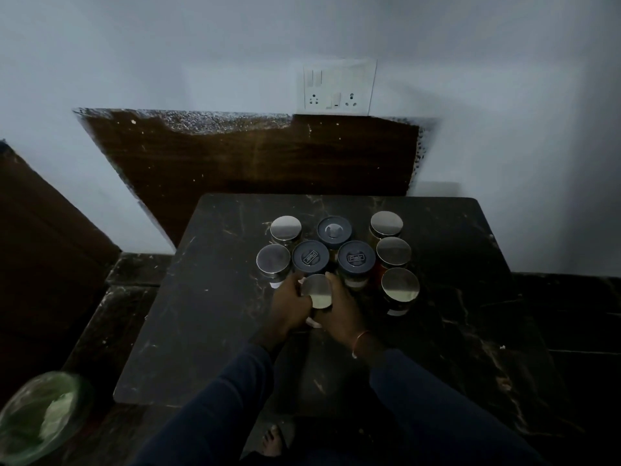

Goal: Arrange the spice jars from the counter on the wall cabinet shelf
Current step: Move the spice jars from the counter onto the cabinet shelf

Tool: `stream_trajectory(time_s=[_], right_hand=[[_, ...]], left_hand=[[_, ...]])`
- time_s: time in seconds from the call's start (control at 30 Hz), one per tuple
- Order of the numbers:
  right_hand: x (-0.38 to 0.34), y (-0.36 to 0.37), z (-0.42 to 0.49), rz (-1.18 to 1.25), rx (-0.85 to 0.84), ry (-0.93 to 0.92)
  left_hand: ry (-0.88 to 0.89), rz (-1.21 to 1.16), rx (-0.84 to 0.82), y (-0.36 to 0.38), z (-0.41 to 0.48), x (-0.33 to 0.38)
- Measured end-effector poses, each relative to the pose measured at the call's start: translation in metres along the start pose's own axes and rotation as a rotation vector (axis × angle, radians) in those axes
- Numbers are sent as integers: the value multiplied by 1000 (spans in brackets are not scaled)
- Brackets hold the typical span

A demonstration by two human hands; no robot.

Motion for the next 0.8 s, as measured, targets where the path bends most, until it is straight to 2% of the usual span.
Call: stream_trajectory(time_s=[0.1,0.2,0.5,0.63,0.8], right_hand=[[-29,-23,-4,107,7,-19],[-66,-49,2,305,27,-65],[-142,-69,15,583,74,-150],[-151,-68,14,642,76,-155],[-175,-72,19,664,74,-215]], left_hand=[[-33,-221,17,-21,1,2],[20,-498,-24,-48,-2,33],[248,-724,-295,-69,-9,113],[270,-783,-404,-71,-17,124],[252,-980,-493,-77,-18,131]])
Point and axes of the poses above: each hand's wrist, its own z-axis towards the middle knuckle, its own y-axis out of the palm, x = y × z, the point moved 10 cm from there along z, towards the middle knuckle, and after that the axes turned 3 degrees about z, right-handed, at the moved point
